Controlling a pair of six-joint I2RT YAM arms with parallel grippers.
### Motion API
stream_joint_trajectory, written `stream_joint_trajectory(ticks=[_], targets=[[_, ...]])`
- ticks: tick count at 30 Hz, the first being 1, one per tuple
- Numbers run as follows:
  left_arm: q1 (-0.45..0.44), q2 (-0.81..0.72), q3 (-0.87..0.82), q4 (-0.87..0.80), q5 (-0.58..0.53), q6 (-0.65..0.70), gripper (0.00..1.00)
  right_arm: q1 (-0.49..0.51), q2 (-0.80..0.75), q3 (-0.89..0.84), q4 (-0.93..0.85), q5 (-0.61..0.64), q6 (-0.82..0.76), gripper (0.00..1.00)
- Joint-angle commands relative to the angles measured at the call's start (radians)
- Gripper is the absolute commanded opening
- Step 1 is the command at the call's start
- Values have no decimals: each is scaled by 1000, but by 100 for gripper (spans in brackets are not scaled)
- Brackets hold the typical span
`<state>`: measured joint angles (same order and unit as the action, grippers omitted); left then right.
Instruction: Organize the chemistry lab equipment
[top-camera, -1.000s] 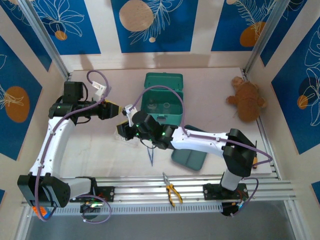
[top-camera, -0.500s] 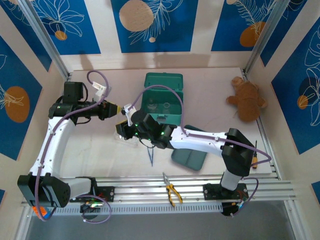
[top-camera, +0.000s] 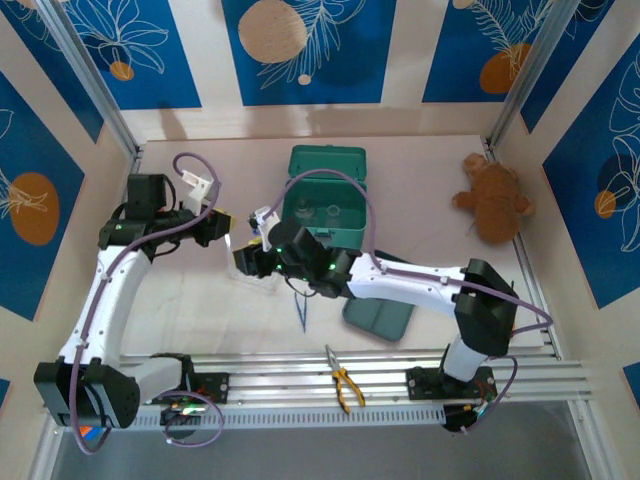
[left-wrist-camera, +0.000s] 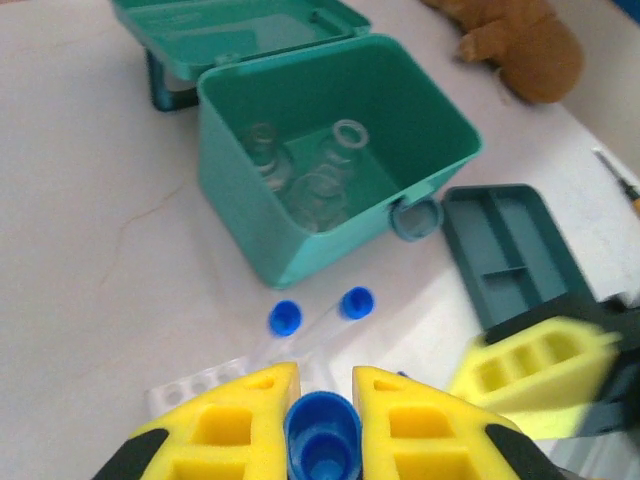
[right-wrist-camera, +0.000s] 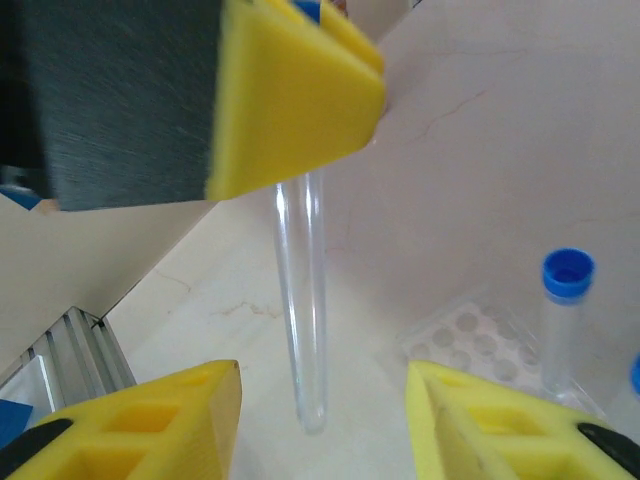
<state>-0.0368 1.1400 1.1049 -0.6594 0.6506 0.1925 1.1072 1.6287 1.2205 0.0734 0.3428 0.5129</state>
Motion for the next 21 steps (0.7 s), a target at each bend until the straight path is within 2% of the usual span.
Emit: stream_joint_trajectory(ticks=[1,7,21], targets=[[16,-19,-70,154,-95,11,0,-10,-77,-44,-24,51,-9,48],[16,6,-205,406,-186,-23,0,-16,-152,-123,-56,86,15,48],[15,89,-341,789,-203,-123,0,-25,-199,-161,-101,112,39,48]])
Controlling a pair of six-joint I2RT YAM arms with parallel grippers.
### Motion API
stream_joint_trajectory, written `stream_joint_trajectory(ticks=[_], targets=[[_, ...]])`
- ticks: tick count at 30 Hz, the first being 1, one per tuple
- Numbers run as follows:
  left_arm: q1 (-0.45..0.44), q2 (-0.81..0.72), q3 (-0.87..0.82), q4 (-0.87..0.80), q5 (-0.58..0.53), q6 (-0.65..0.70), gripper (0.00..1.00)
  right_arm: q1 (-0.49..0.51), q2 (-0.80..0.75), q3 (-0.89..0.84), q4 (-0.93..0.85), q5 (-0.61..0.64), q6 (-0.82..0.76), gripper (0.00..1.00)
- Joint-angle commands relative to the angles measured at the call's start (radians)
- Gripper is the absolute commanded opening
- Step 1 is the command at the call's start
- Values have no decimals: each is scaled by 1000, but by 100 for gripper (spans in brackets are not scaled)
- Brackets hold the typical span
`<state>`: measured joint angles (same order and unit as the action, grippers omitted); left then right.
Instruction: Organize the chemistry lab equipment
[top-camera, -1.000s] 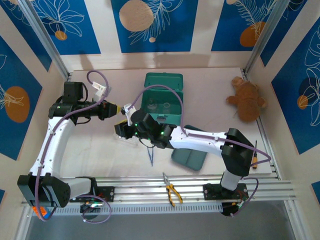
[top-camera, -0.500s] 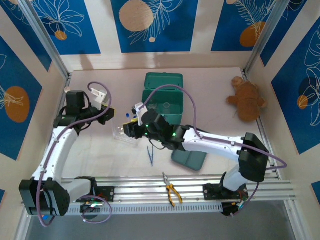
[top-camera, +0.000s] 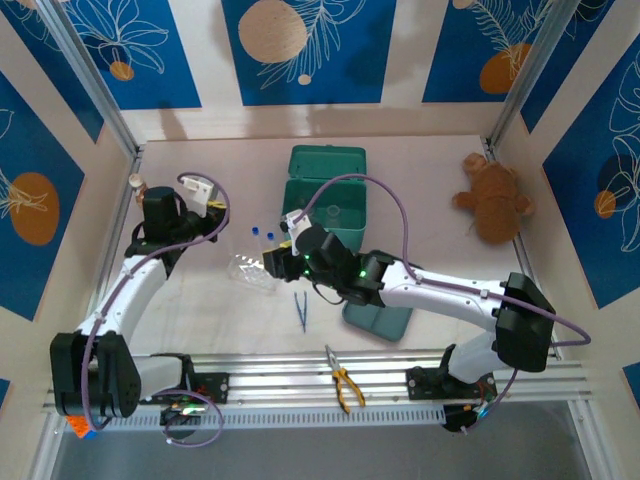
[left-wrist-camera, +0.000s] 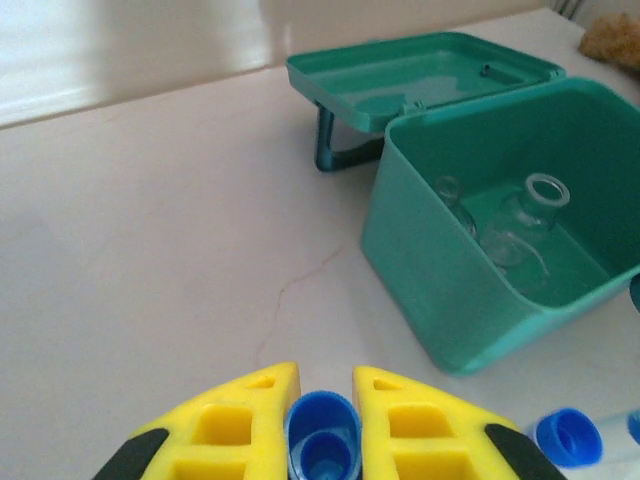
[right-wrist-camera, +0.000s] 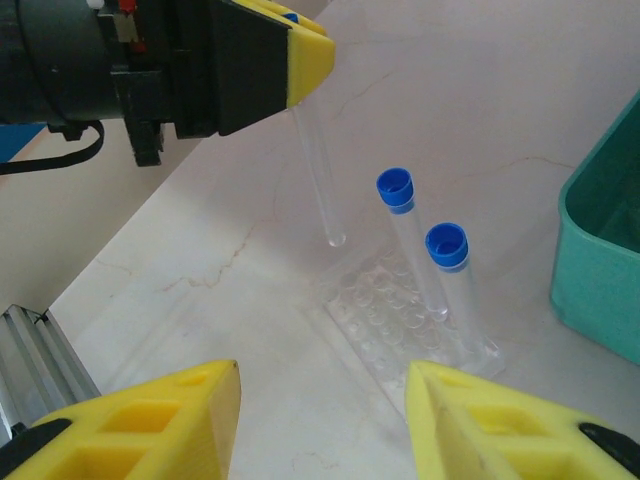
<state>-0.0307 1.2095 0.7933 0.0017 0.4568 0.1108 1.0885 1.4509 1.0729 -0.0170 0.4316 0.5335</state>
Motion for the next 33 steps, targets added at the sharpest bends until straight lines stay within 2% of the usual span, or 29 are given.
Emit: stream_joint_trajectory(ticks=[1,12,33], targets=[[9,26,-40,152,-3,-45,0,-6,-22,-13,-16,25,18,48],[6,58,-89,259,36,-81,0,-10,-35,-36,-18,28,43,48],[-25,79,-116,261,53,-79,0,-10,-39,-53,-17,37,52,48]])
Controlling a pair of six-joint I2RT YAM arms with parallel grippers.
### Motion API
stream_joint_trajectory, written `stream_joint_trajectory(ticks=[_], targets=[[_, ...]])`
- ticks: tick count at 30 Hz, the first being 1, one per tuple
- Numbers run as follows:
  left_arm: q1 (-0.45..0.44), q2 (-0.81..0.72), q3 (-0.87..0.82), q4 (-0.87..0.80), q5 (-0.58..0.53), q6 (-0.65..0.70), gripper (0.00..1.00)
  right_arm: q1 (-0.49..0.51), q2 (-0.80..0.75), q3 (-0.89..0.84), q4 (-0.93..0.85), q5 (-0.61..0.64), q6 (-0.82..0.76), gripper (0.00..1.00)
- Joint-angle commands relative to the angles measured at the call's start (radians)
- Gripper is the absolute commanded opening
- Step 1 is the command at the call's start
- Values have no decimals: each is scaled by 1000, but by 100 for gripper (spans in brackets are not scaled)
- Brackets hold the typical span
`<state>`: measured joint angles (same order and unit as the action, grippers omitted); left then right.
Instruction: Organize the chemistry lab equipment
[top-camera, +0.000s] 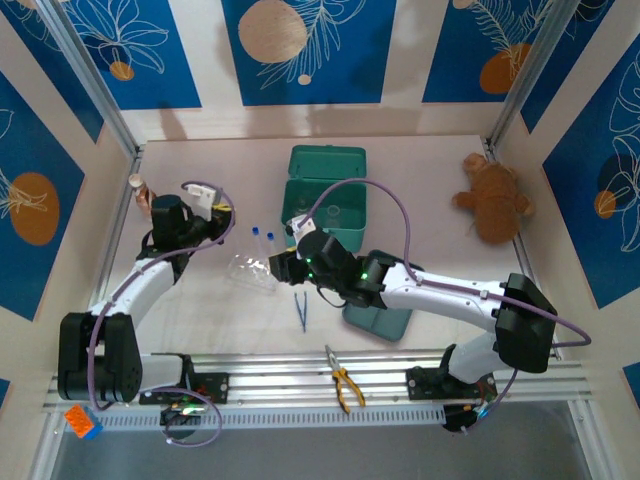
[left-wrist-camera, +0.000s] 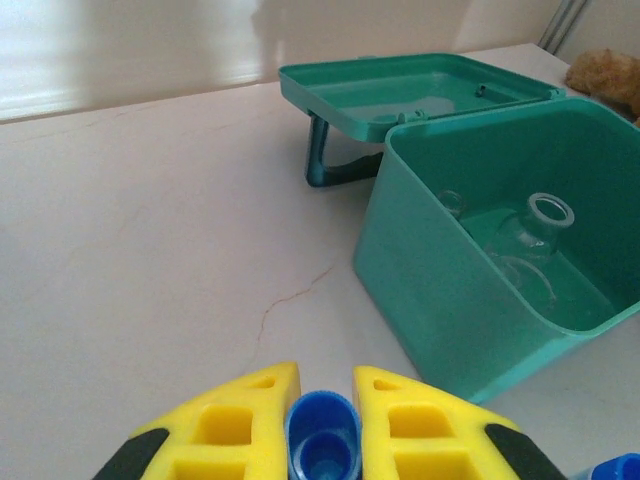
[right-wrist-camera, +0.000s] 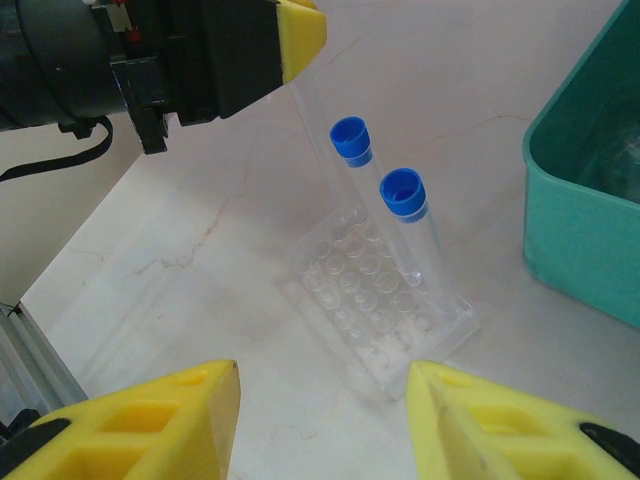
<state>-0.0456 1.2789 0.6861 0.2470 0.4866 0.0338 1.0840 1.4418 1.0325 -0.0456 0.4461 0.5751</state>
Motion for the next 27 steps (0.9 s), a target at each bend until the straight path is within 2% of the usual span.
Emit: stream_joint_trajectory(ticks=[1,17,25,27], targets=[[-10,14,-7,15,27,-4,0,-5,-30,-13,13,22,11,48],[-46,38,-20,37,-22,37,0,-4,-61,-58,27,27,25,48],[-51,15,-40,30,-13,71,0,-6,-61,-64,36,26,21,48],[-53,4,-49,33,-18,80,2,-7,-60,-65,38,26,19,48]])
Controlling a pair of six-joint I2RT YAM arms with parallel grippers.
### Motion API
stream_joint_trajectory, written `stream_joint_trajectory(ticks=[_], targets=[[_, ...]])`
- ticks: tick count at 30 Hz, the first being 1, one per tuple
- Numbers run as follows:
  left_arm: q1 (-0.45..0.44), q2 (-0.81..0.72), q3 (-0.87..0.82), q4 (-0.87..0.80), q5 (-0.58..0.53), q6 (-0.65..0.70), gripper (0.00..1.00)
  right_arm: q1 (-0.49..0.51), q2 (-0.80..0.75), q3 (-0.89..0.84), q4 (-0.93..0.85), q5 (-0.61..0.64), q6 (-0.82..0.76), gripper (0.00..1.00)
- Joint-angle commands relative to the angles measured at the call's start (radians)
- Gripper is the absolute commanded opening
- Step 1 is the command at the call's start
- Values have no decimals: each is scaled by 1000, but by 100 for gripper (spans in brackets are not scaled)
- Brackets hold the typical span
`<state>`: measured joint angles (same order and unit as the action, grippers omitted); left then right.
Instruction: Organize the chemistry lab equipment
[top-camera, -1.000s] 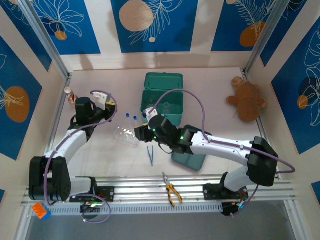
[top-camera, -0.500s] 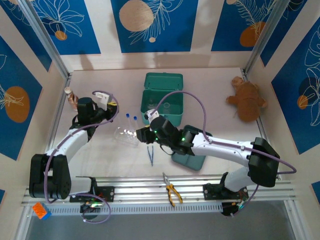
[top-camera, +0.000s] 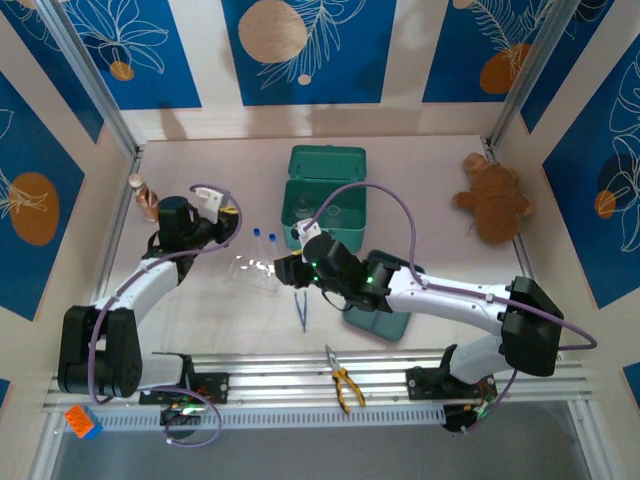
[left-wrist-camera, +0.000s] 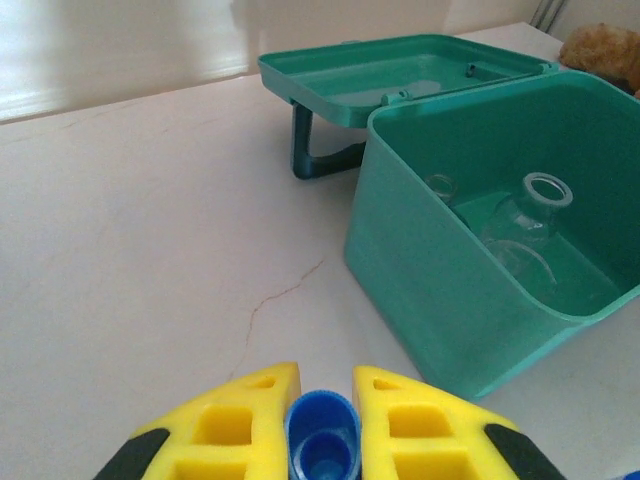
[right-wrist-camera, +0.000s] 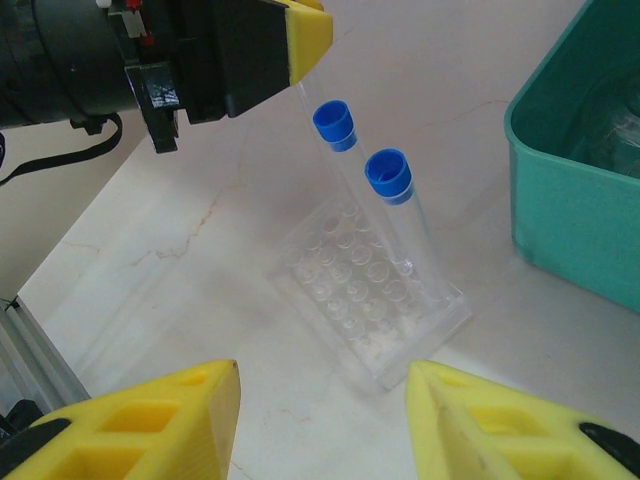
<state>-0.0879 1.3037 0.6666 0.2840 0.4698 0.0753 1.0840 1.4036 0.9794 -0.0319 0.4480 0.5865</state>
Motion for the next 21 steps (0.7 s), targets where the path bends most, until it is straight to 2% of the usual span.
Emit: stream_joint_trajectory(ticks=[1,11,15,21], targets=[[-12,-24,-31,-6,-6,42,5,-8,-22,-13,25,24,8,48],[-13,-55,-48,-48,32,61,15,-11,-33,-30,31,24,9,48],[-15,-65,-41,-80,46,74,26,-12,-34,-27,29,22,5,48],[-15,-77,-38,-121,51,89,36,-14,-37,-25,27,16,1,48]])
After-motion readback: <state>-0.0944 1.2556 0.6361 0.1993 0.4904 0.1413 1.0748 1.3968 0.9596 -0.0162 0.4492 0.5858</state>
